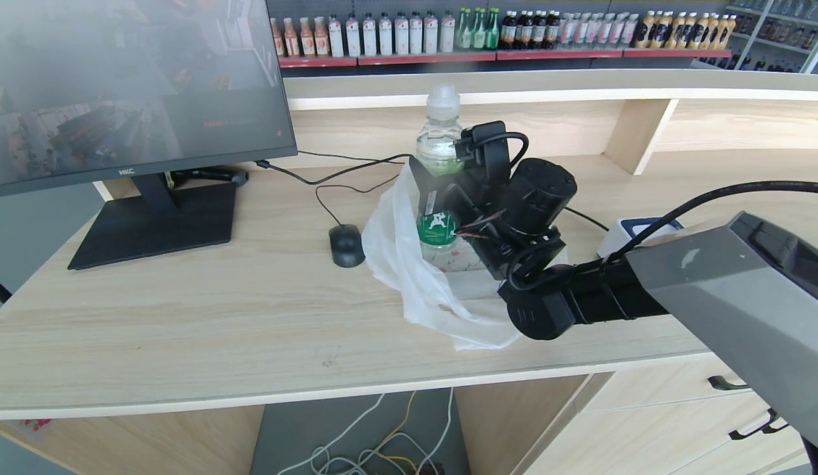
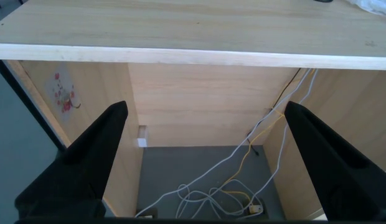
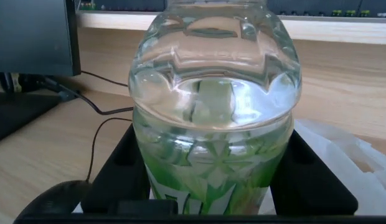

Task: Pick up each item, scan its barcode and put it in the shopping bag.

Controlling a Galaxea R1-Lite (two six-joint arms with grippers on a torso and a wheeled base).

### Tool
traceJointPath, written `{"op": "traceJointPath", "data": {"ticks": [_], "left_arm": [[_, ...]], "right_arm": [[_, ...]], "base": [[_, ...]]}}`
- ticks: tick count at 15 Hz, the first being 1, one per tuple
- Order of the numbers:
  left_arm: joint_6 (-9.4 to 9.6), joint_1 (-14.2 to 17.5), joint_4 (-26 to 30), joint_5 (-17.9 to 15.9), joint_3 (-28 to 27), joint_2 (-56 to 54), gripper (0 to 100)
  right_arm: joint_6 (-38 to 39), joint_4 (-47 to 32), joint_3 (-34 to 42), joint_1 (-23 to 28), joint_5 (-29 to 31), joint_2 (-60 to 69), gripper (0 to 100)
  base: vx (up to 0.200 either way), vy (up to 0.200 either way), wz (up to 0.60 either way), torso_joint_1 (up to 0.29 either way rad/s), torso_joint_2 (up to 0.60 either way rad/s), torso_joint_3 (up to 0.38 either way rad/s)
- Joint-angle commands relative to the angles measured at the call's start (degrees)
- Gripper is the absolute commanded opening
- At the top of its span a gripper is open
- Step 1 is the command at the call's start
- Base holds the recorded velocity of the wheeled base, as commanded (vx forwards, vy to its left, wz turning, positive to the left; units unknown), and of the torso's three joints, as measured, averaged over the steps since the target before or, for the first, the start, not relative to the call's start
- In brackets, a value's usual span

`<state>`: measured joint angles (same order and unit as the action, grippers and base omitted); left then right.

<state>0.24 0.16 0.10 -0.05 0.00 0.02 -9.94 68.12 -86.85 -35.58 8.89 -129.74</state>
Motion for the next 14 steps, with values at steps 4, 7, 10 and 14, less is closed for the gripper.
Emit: {"op": "traceJointPath", "data": {"ticks": [4, 7, 10, 14], "left_arm": [[0.02, 0.02, -0.01, 0.05, 0.0, -0.02, 100], [0.02, 0.02, -0.01, 0.05, 0.0, -0.02, 100], [0.02, 0.02, -0.01, -0.04, 0.0, -0.02, 100], [0.02, 0.02, -0.01, 0.05, 0.0, -0.02, 100]], "right_arm": [[0.0, -0.09, -0.08, 0.69, -0.01, -1.74, 0], [0.0, -0.09, 0.01, 0.96, -0.1, -2.0, 0], [0.0, -0.09, 0.45, 1.22, -0.01, -2.36, 0], [0.0, -0.09, 0.36, 1.22, -0.01, -2.44, 0]], "base": [[0.0, 0.0, 0.0, 0.0, 0.0, 0.0], [0.0, 0.0, 0.0, 0.0, 0.0, 0.0], [0.0, 0.0, 0.0, 0.0, 0.0, 0.0], [0.0, 0.0, 0.0, 0.0, 0.0, 0.0]]}}
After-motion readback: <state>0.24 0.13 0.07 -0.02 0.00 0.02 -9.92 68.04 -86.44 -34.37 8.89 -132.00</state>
